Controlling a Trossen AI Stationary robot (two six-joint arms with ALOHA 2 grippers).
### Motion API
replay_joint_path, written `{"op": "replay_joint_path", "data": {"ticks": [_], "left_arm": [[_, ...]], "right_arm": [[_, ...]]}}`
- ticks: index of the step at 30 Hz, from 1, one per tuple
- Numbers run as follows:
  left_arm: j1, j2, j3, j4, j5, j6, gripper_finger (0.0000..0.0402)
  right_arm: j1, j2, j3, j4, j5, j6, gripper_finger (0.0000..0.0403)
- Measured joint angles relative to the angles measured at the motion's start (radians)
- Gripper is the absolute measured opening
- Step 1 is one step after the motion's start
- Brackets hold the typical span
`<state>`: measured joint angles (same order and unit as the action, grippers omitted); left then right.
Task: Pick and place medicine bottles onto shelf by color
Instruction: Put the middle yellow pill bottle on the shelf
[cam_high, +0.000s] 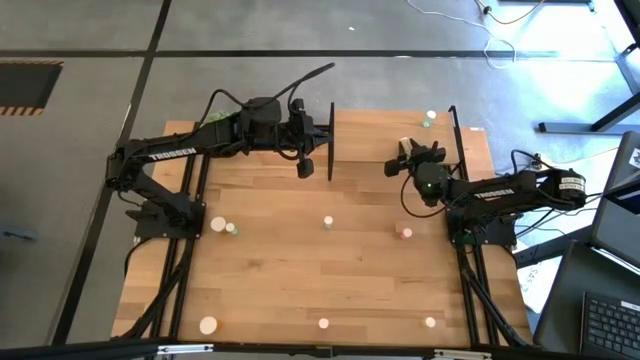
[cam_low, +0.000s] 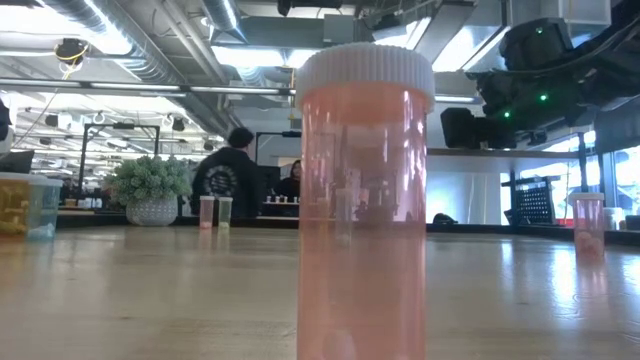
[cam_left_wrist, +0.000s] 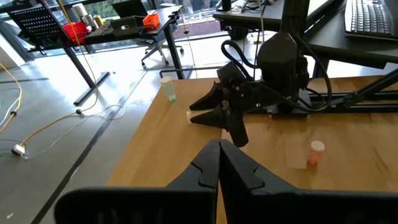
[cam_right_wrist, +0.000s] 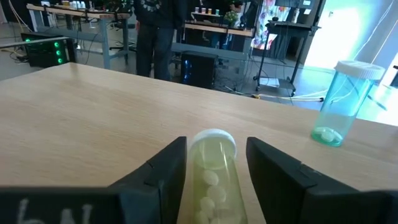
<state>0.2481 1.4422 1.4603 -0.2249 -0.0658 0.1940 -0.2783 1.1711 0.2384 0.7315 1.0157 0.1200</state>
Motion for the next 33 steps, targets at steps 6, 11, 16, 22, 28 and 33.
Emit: {"op": "replay_joint_path", "data": {"ticks": [6,11,16,22,28,33], "left_arm": [[0.000,0.000,0.000,0.000,0.000,0.000,0.0000],[0.000,0.000,0.000,0.000,0.000,0.000,0.0000],[0.000,0.000,0.000,0.000,0.000,0.001,0.0000],[0.000,0.000,0.000,0.000,0.000,0.000,0.0000],[0.000,0.000,0.000,-0.003,0.000,0.000,0.0000],[0.000,0.000,0.000,-0.016,0.000,0.000,0.0000]], "right_arm": [[0.026,-0.027,0.000,0.069,0.003,-0.143,0.0170],[0.043,-0.054,0.001,0.164,0.004,-0.237,0.0170],[0.061,-0.105,0.011,0.202,0.004,-0.339,0.0170],[0.113,-0.199,0.066,0.202,0.003,-0.447,0.0170],[0.202,-0.301,0.152,0.069,0.003,-0.521,0.0170],[0.292,-0.369,0.305,-0.363,-0.001,-0.404,0.0170]]}}
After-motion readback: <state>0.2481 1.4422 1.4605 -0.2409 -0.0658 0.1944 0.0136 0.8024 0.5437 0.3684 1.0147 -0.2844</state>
